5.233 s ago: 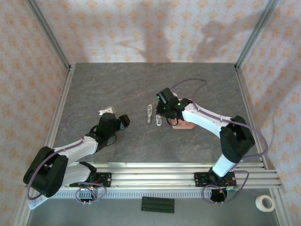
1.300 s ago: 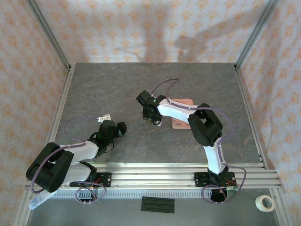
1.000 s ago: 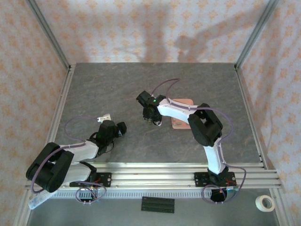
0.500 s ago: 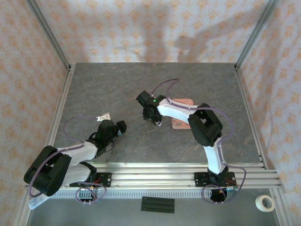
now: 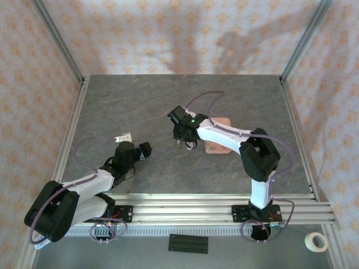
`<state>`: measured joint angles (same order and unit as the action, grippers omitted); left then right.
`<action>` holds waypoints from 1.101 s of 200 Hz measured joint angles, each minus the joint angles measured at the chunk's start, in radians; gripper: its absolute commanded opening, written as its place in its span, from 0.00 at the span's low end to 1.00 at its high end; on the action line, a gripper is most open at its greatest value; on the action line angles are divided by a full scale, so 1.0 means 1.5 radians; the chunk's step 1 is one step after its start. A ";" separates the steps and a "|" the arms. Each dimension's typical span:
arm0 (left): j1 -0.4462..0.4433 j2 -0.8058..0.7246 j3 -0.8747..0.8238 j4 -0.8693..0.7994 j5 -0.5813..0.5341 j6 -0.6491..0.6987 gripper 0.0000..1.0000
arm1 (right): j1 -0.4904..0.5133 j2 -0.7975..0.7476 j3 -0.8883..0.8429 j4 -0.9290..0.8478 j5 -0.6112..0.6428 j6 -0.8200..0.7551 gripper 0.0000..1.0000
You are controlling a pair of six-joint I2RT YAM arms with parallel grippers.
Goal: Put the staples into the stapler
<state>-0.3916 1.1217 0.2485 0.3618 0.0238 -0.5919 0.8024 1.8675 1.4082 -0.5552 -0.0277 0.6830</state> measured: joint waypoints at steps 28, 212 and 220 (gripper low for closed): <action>0.000 -0.003 0.014 -0.009 0.012 0.007 0.75 | 0.000 -0.019 -0.027 0.019 0.007 0.000 0.36; 0.000 0.046 0.095 -0.024 0.037 0.075 0.78 | 0.000 -0.253 -0.244 0.172 0.096 -0.003 0.51; 0.000 0.057 0.100 -0.024 0.044 0.083 0.78 | 0.000 -0.261 -0.249 0.176 0.099 -0.003 0.52</action>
<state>-0.3916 1.2068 0.3988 0.3260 0.0902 -0.4679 0.8024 1.4765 1.0344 -0.2905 0.1207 0.6785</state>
